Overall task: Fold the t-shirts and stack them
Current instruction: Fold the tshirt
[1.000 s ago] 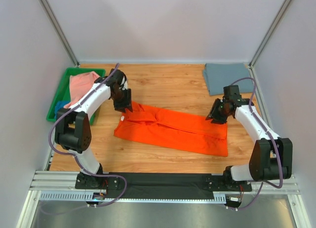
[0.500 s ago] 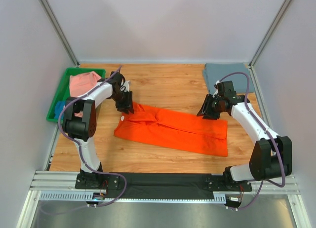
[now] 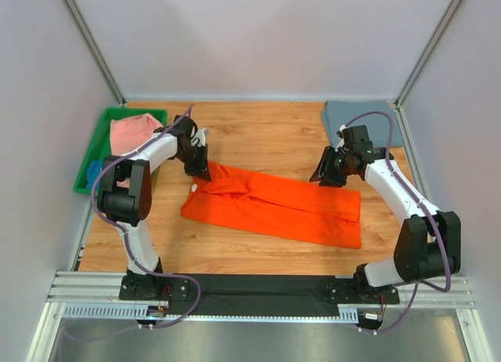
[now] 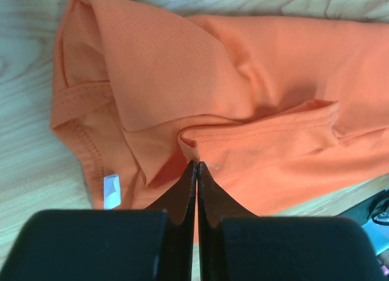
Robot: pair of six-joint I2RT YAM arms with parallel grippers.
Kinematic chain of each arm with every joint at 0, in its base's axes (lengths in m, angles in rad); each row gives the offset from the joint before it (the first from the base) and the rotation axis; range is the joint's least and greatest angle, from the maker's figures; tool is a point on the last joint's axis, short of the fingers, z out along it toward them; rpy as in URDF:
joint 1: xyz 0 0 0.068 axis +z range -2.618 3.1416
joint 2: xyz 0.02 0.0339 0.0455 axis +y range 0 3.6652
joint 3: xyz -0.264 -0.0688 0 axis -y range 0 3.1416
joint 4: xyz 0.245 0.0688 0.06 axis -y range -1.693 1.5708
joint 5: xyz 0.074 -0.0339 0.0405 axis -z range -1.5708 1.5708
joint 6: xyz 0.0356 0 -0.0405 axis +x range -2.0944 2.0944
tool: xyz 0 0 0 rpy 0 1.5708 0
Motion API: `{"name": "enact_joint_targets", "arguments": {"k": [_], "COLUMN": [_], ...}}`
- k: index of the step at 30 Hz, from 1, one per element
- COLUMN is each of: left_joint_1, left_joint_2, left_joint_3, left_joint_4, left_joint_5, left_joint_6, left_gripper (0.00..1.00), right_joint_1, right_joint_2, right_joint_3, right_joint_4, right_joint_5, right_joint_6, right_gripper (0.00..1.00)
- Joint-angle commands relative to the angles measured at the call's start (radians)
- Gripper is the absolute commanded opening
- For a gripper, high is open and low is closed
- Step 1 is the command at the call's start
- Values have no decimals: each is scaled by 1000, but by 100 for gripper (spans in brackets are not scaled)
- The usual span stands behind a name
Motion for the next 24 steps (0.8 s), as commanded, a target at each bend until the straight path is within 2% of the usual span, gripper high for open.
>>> {"name": "enact_joint_targets", "arguments": {"k": [1,5,9,14,18,20,23,24], "left_joint_1": [-2,-2,-4,-4,-4,-5,-4,-4], "left_joint_2": [-85,-164,-210,-271,-320,-346,-357,-353], "left_joint_3": [-16,-73,-128,-244,-284,-283,-251,-222], "left_joint_4": [13,47,62,81,67,64,56,53], "left_joint_5": [46,98,118,120,59,8,-50,-89], "left_joint_6": [27,36,30,25,24,10,-22,-31], "left_gripper": [0,0,7,13,23,25,28,32], "right_joint_1": [34,141,246,338,378,402,431,437], "right_joint_2": [23,127,315,506,636,663,712,742], "right_joint_3": [35,99,214,366,455,489,529,562], "right_joint_4": [84,188,236,292,320,343,358,352], "right_joint_5": [-63,-148,-176,-180,-192,-205,-220,-222], "right_joint_6": [-18,-56,-80,-47,-30,-25,-21,-22], "right_gripper": [42,46,54,56,58,61,63,64]}}
